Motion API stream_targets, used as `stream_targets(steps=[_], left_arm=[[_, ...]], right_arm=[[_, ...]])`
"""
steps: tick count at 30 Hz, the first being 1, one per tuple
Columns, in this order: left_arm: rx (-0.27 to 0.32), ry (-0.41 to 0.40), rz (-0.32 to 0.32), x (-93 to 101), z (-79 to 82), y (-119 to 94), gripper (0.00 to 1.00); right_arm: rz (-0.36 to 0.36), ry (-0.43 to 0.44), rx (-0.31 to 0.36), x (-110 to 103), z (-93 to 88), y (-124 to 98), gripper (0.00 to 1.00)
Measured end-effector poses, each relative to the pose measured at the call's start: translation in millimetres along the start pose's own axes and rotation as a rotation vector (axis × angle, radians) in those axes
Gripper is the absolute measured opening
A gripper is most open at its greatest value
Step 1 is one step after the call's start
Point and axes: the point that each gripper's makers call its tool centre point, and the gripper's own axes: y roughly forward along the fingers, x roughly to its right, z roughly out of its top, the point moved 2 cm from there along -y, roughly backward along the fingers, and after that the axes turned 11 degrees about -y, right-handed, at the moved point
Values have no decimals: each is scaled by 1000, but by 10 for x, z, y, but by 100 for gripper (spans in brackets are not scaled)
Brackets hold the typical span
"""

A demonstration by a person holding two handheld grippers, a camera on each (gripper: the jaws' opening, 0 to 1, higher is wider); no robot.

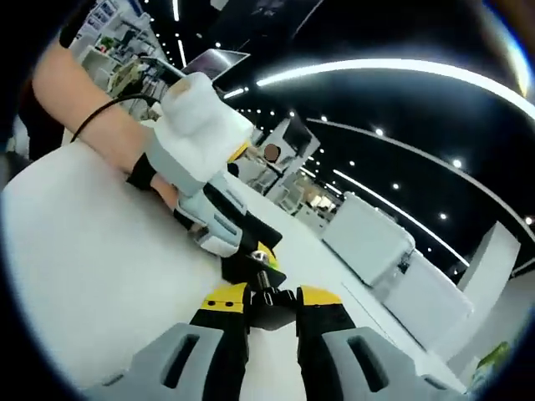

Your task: Clamp the fixed fixture on the desktop, loosen the retaining clip, secure it to the edge of the desk, and tighten the retaining clip.

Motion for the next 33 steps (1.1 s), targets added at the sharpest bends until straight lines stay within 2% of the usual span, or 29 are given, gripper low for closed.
stream_targets(steps=[6,8,11,16,22,25,29,31,33], left_arm=[[0,0,3,-2,0,3,9],[0,1,3,-2,-1,2,9],[0,0,3,-2,-1,1,9],[0,0,2,-4,-1,3,9],[0,0,1,-5,-3,-1,9],[0,0,1,-7,-3,2,9],[0,0,0,-8,-3,3,9],[0,0,0,-9,-3,6,9],[0,0,0,-9,-2,6,9]], right_arm=[[-5,-5,-3,-1,-1,-8,21],[-6,28,-20,8,-13,-1,22],[-4,163,-48,55,-70,-8,25],[8,512,-5,140,-120,-48,32],[23,764,60,217,-106,-77,32],[22,882,91,271,-109,-90,28],[37,925,58,215,-162,-57,20],[78,897,19,110,-171,-22,20],[64,896,32,143,-162,-1,21]])
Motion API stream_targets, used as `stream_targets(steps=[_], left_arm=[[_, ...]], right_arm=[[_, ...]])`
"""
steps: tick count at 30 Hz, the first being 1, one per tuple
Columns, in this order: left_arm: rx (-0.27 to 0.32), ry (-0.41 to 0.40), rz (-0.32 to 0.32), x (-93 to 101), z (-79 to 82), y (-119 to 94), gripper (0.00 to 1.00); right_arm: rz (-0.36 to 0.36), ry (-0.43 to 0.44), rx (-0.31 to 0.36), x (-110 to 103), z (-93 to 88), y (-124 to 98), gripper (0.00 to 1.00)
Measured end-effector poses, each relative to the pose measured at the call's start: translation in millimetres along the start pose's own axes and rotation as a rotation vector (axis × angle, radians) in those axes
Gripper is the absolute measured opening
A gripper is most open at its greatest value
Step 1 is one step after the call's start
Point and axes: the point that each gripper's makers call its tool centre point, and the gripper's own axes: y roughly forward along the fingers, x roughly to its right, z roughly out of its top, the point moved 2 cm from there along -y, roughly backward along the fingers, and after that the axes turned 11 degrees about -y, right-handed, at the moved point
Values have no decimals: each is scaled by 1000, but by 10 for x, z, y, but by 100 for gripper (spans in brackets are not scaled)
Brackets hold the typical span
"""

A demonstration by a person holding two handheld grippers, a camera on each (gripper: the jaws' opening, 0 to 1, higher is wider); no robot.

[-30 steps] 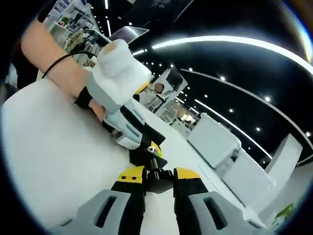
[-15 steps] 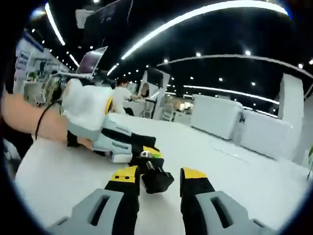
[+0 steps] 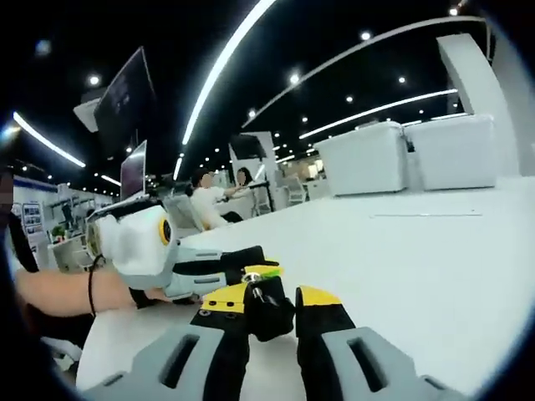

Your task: Clamp the fixed fixture on the desktop, loosen the retaining clip, secure it to the edge of the desk, and tighten the retaining clip.

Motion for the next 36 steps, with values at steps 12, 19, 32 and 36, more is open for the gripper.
stream_targets(steps=[12,19,32,36], left_arm=[[1,2,0,2,3,1,9],[1,0,1,1,3,-6,9],[-1,-5,3,-2,0,-4,10],[-1,-6,3,-1,1,-5,10]], right_arm=[[4,-193,35,-23,29,9,21],[-24,-406,46,-98,44,-8,21],[-108,-822,-6,-163,50,39,21],[-117,-857,-19,-172,40,48,22]])
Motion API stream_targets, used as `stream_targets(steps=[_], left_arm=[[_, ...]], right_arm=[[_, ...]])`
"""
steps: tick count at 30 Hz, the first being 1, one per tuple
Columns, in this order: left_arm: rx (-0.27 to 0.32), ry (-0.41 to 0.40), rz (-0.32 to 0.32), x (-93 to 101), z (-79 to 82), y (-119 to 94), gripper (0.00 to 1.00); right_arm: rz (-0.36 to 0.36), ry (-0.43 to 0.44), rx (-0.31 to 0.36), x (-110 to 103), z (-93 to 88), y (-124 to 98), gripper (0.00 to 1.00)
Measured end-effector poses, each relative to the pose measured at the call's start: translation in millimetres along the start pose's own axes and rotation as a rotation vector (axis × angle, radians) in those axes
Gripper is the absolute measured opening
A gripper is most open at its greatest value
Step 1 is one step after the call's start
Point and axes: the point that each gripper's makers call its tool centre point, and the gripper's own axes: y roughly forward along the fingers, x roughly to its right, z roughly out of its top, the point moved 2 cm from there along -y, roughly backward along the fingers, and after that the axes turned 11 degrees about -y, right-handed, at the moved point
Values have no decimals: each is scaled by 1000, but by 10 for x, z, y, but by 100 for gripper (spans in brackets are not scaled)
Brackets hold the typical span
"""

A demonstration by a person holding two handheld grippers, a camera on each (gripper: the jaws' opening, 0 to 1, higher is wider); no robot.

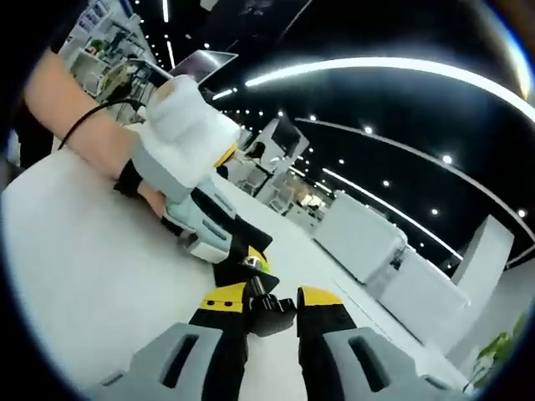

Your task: Clamp the fixed fixture on the desktop, loosen the retaining clip, secure it to the edge of the desk, and tighten the retaining clip.

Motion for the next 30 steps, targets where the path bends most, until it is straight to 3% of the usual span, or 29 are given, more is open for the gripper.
stream_targets(steps=[3,5,7,9,14,17,20,25,30], left_arm=[[0,1,-1,3,1,2,10],[1,3,-4,8,2,4,10],[1,4,-6,14,1,4,10],[1,4,-6,14,2,4,10],[2,5,-6,13,1,4,10],[1,5,-6,13,1,4,10],[1,4,-6,12,2,6,10],[1,3,-4,10,-1,-7,10],[2,3,1,6,-3,-9,10]], right_arm=[[18,85,-8,27,-14,-3,22],[27,227,8,66,-33,-33,22],[25,455,43,155,-53,-63,24],[21,588,68,206,-64,-89,24],[37,751,83,271,-137,-85,24],[54,761,84,239,-110,-66,20],[112,706,42,87,-107,-27,19],[101,688,71,100,-78,-25,20],[80,535,72,65,-55,-37,20]])
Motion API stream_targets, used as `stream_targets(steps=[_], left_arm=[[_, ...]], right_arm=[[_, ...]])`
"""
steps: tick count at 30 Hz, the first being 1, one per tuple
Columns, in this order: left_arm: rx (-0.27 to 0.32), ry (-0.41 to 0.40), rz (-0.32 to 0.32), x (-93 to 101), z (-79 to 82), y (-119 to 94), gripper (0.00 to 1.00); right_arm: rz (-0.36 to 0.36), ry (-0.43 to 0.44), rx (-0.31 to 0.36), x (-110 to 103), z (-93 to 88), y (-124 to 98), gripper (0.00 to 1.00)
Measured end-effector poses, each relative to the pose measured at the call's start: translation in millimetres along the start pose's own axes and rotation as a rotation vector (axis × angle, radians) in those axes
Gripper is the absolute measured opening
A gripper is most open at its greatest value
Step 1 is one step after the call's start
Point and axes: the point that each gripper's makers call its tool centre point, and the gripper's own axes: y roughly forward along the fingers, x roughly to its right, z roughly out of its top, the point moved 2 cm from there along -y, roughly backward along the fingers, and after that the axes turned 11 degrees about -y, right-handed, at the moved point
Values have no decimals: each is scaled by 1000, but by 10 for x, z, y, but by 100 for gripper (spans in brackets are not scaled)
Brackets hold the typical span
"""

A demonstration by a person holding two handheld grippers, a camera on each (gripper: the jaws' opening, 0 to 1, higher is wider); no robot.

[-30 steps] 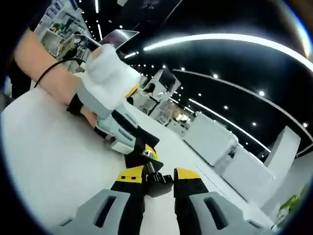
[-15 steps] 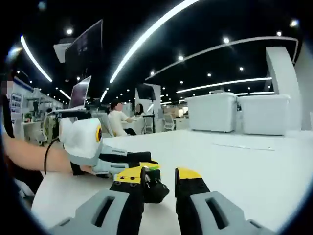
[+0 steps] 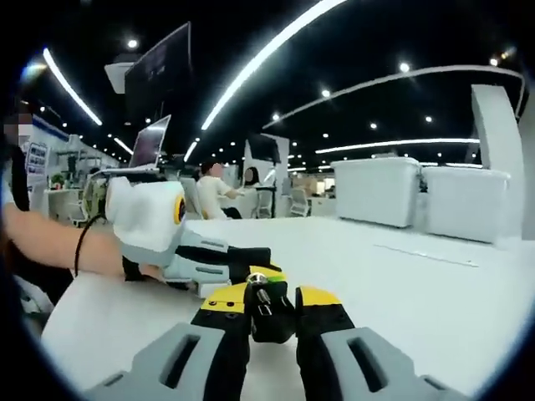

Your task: Clamp the fixed fixture on the desktop, loosen the retaining clip, secure it to the edge of the desk, and tighten the retaining clip.

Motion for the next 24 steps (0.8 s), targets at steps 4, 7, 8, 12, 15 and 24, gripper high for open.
stream_targets(steps=[4,7,8,12,15,24], left_arm=[[-7,-11,9,-27,-6,-68,10],[-6,-10,12,-29,-2,-55,10],[-5,-8,13,-31,-2,-55,10],[-5,-5,12,-34,4,-58,10],[-5,-5,11,-34,5,-55,10],[-5,-5,14,-43,1,-53,10]], right_arm=[[-7,-78,-16,-36,-22,46,21],[-20,-138,-28,-51,-26,52,21],[-27,-181,-37,-57,-24,46,21],[-53,-401,-75,-137,-23,48,22],[-62,-434,-80,-144,-15,56,22],[-83,-619,-110,-163,-26,94,22]])
